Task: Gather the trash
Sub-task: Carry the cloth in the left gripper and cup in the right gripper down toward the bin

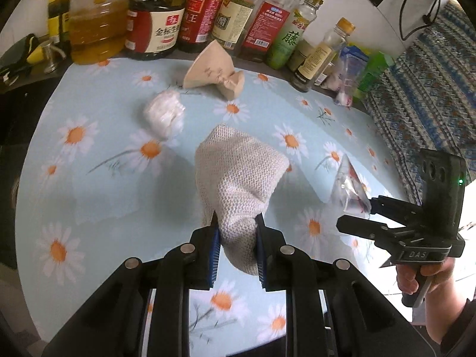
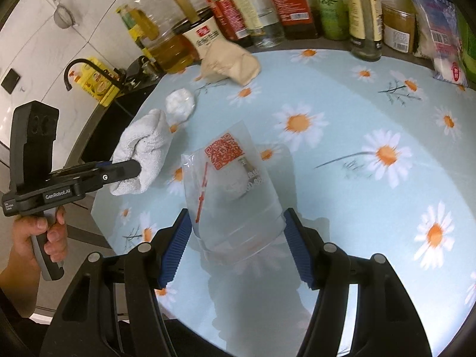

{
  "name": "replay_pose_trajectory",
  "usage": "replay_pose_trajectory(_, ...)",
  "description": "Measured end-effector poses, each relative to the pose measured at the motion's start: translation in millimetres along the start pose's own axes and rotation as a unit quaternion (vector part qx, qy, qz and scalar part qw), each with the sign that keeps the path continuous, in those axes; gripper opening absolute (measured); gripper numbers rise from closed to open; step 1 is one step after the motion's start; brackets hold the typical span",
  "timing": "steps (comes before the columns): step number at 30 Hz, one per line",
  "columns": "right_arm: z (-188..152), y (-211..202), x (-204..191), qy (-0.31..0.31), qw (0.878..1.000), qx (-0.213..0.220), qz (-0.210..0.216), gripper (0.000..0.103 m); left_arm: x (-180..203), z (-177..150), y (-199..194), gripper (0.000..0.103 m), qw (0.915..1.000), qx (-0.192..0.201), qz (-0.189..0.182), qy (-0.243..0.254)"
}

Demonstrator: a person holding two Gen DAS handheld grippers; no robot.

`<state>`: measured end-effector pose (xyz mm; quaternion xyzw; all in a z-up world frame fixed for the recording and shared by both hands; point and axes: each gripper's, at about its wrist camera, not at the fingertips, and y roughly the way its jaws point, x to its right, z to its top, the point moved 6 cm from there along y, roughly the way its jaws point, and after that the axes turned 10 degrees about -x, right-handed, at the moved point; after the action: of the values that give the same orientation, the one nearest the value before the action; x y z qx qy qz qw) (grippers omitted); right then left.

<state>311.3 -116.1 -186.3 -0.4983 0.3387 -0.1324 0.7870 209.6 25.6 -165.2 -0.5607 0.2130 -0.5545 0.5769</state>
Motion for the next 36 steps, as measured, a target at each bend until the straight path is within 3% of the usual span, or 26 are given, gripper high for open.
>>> replay_pose_trajectory(22, -74.7, 24.4, -104.2, 0.003, 1.000, 0.007, 0.005, 0.063, -33.7, -107.4, -50.9, 0.019, 0.9997, 0.003, -0.021, 0.016)
replay_pose_trajectory(36, -120.8, 53.8, -145.9, -0.020, 0.999, -0.039, 0.012, 0.063, -45.2, -168.3, -66.1, 0.019, 0.9992, -0.009, -0.038, 0.001)
